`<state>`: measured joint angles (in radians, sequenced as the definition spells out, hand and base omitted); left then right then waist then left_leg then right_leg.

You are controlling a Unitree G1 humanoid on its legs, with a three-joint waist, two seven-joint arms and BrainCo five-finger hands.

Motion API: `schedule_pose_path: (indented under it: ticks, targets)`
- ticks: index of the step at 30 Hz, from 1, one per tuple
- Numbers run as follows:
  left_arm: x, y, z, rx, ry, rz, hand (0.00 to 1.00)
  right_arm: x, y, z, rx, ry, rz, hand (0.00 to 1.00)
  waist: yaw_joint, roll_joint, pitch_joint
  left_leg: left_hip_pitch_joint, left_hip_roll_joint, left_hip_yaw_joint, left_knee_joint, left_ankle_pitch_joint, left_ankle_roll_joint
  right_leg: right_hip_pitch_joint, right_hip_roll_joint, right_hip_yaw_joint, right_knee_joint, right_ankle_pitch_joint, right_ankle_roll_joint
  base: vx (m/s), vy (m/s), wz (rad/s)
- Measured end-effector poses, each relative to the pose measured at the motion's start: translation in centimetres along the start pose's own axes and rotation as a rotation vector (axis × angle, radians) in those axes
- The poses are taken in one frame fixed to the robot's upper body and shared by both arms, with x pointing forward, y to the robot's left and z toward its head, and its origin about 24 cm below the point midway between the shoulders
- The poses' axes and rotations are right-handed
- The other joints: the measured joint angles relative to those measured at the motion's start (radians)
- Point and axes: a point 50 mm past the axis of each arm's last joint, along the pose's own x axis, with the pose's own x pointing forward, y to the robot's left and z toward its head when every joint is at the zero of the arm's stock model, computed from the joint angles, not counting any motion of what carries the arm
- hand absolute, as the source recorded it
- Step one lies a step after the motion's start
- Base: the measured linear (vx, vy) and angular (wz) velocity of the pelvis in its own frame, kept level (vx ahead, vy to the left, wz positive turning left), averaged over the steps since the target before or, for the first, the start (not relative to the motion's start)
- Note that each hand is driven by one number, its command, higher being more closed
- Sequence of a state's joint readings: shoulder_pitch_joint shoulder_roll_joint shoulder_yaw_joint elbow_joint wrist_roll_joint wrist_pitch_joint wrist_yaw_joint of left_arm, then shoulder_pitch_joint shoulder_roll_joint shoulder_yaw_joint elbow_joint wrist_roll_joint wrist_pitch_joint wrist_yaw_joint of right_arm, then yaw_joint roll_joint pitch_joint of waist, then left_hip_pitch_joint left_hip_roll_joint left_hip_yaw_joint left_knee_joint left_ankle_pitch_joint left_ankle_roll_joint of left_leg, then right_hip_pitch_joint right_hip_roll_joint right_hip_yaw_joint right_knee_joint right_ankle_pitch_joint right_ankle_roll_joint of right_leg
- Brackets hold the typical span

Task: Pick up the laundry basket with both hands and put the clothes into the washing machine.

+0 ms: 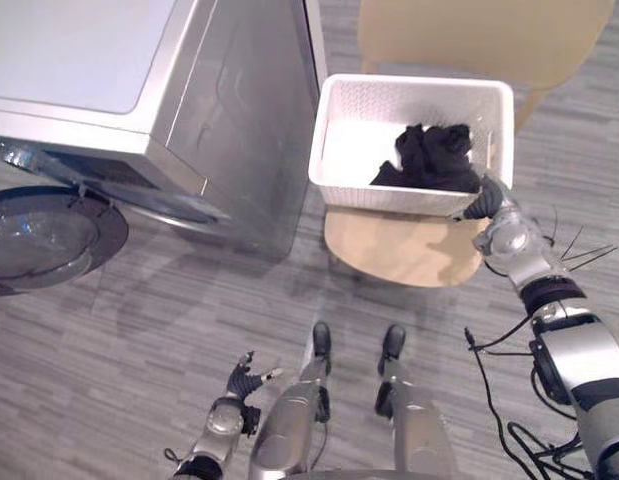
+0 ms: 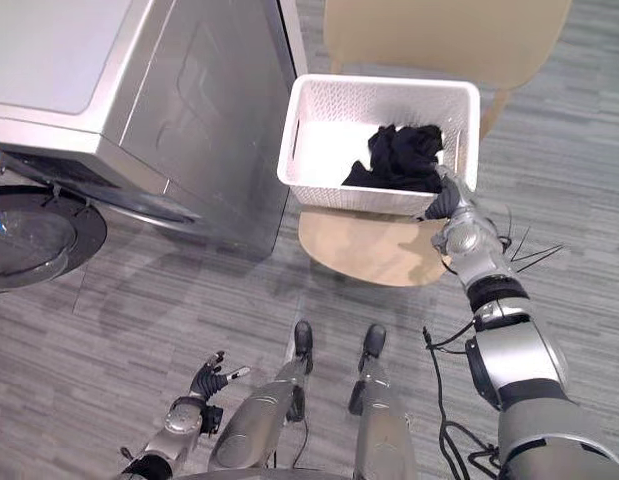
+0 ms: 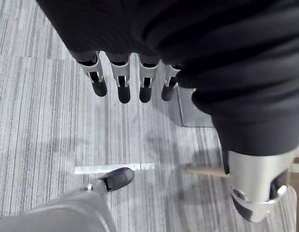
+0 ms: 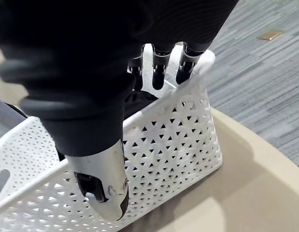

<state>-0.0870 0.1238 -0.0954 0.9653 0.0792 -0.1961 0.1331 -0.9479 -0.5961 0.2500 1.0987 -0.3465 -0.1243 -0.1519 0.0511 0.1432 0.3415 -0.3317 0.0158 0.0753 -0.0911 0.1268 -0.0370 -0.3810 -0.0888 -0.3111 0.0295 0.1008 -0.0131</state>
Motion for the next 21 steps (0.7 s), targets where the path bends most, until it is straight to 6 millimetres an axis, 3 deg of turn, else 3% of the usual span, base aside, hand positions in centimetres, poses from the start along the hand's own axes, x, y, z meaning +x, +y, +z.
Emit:
schedule_pose_path:
  ticks: [5,9,21]
  targets:
    - [0.9,0.0,2.9,-0.023,-0.097,0.003,0.0,1.1,-5.0,0.7,-0.017,0.019,-0.121,0.0,0.022,0.033,0.025,-0.059,0.001,-0.055,-0.002,0.049,0.002,-0.03,0.002,-0.054,-0.013,0.015,-0.009,0.02,-0.009,0.25]
    - [0.9,-0.3,3.3,-0.029,-0.117,-0.009,0.0,1.2,-6.7,0.9,0.018,0.015,-0.179,0.0,0.022,0.034,0.026,-0.075,0.0,-0.099,-0.002,0.055,-0.007,-0.032,0.002,-0.079,-0.013,0.007,-0.002,0.08,-0.006,0.23]
    - [0.9,-0.4,2.9,-0.022,-0.099,-0.012,0.0,0.4,-6.8,3.8,0.023,-0.173,-0.243,0.0,0.015,0.031,0.027,-0.055,0.004,-0.101,-0.004,0.054,-0.006,-0.023,0.003,-0.066,0.006,-0.002,-0.003,0.01,0.004,0.0]
